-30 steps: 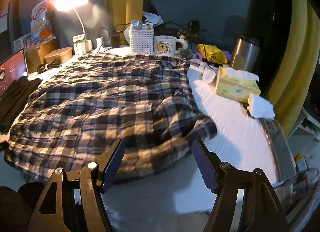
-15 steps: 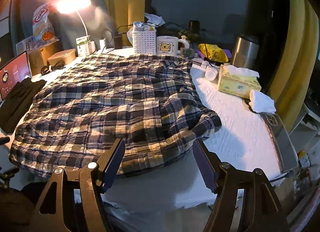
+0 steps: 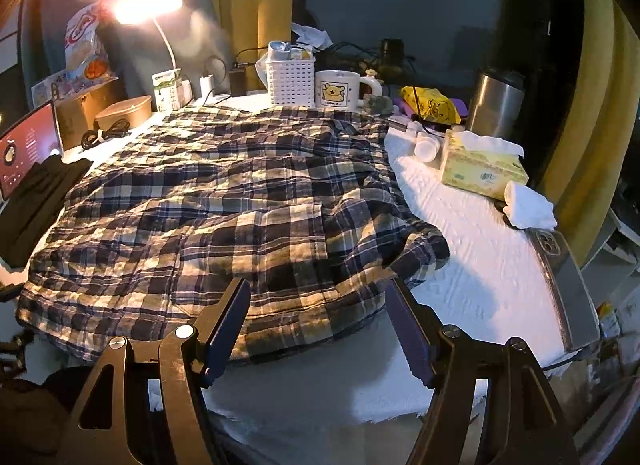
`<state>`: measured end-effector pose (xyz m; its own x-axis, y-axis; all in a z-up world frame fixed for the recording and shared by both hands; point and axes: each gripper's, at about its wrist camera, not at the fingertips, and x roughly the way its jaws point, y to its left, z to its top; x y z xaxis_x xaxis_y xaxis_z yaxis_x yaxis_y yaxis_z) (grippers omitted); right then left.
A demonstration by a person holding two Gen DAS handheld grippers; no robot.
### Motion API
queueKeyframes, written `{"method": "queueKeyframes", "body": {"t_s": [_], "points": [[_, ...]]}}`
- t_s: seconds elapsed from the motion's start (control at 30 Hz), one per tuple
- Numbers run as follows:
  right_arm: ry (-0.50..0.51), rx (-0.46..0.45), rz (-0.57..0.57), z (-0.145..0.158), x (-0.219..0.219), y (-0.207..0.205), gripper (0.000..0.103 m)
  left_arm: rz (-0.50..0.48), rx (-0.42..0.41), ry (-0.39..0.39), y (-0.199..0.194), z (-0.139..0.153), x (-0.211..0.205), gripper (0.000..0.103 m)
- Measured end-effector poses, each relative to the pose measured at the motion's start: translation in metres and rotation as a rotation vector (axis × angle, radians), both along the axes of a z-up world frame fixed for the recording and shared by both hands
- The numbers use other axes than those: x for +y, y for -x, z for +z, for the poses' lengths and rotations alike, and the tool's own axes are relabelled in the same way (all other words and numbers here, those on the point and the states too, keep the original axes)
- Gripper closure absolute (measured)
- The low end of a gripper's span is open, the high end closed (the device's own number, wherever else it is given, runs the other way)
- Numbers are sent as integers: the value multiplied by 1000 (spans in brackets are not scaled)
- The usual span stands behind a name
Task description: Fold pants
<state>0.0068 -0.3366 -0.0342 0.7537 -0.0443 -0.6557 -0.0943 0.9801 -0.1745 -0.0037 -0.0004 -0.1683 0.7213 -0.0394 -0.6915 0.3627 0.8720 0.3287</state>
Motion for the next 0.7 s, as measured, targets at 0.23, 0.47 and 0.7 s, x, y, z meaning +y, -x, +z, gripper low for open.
{"method": "queueKeyframes", "body": {"t_s": [0.23, 0.47, 0.7], "points": [[-2, -10, -32, 3, -11, 1, 31, -29, 2, 150, 1, 20, 7, 68], [-11, -12, -55, 5, -21, 2, 31, -10, 39, 255, -7, 28, 16, 67], [-12, 3, -45, 1, -19, 1, 31, -13, 15, 225, -11, 29, 10, 58]]}}
